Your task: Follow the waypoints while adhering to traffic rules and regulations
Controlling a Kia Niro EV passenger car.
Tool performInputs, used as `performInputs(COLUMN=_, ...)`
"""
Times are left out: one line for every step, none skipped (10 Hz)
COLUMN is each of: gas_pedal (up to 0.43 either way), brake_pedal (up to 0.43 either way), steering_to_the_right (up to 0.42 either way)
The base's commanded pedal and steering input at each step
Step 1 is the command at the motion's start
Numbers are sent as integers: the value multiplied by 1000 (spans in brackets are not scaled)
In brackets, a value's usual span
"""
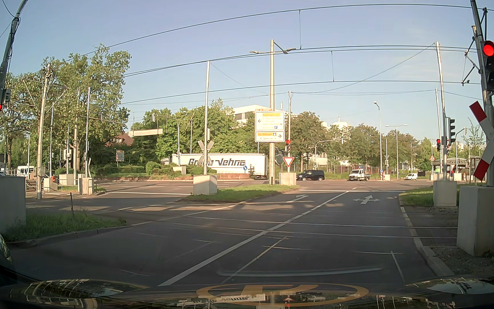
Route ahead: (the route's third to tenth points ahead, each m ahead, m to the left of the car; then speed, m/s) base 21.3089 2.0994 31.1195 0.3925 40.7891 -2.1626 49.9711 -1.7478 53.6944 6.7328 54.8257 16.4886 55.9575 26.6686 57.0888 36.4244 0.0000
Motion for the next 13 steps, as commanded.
performInputs(gas_pedal=0, brake_pedal=293, steering_to_the_right=248)
performInputs(gas_pedal=0, brake_pedal=293, steering_to_the_right=248)
performInputs(gas_pedal=0, brake_pedal=293, steering_to_the_right=248)
performInputs(gas_pedal=0, brake_pedal=293, steering_to_the_right=248)
performInputs(gas_pedal=0, brake_pedal=293, steering_to_the_right=248)
performInputs(gas_pedal=0, brake_pedal=293, steering_to_the_right=248)
performInputs(gas_pedal=0, brake_pedal=293, steering_to_the_right=248)
performInputs(gas_pedal=0, brake_pedal=299, steering_to_the_right=248)
performInputs(gas_pedal=0, brake_pedal=293, steering_to_the_right=248)
performInputs(gas_pedal=0, brake_pedal=299, steering_to_the_right=248)
performInputs(gas_pedal=0, brake_pedal=293, steering_to_the_right=248)
performInputs(gas_pedal=0, brake_pedal=293, steering_to_the_right=248)
performInputs(gas_pedal=0, brake_pedal=293, steering_to_the_right=248)
